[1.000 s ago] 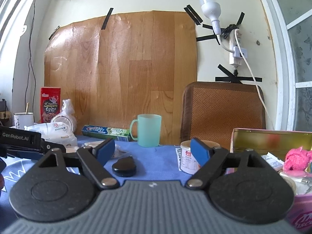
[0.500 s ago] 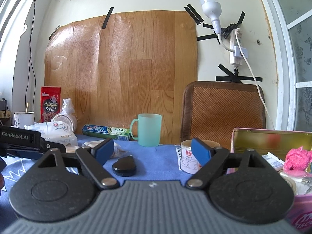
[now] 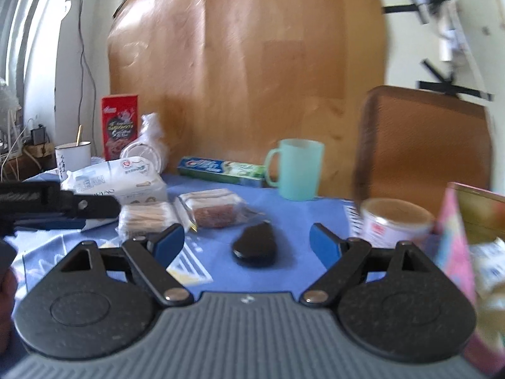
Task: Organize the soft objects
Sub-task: 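Grasp the wrapped cake packet with the right tool, then lift the cake packet with the right tool toward the left tool, then grasp the cake packet with the left tool while the right tool releases it, then lower the cake packet into the pink tin and open the left tool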
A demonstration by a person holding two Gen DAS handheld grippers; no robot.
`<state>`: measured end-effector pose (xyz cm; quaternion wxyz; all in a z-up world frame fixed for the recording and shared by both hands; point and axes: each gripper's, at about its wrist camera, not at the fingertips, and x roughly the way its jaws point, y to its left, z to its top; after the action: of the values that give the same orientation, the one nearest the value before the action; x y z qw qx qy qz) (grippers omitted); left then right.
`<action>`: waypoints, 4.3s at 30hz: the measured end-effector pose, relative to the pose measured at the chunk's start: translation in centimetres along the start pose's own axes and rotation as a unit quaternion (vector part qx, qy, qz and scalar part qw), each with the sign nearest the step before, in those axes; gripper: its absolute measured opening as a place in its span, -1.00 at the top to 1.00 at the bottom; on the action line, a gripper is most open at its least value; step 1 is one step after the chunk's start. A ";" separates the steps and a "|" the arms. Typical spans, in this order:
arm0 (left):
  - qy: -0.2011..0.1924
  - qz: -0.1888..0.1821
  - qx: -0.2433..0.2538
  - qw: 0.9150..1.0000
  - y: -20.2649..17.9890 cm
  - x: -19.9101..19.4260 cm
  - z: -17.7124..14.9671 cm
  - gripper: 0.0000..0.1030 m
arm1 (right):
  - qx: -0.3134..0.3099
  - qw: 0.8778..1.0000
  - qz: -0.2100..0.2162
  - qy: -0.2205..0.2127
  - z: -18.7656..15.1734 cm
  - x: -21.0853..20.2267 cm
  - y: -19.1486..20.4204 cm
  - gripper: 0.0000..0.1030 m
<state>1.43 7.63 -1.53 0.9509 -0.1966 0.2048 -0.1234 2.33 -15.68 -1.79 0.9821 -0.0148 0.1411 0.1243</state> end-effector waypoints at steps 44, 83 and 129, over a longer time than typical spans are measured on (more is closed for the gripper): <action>0.016 -0.001 -0.018 1.000 0.4 0.5 0.3 -0.98 | 0.059 0.993 0.050 0.090 -2.6 -6.6 -2.5 -0.45; 0.013 0.007 -0.004 1.000 0.0 0.4 0.2 -0.99 | 0.081 0.989 0.064 0.105 -4.1 -6.4 -2.6 -0.81; 0.172 -0.272 0.125 0.938 -19.6 1.5 0.6 -0.59 | -0.029 0.998 -0.056 -0.023 -1.8 -15.2 -4.5 -0.35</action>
<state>-0.05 -10.14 6.78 0.8480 -0.0999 0.2871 -0.4342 -11.19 -23.76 0.70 0.9896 -0.0482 0.1136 0.0732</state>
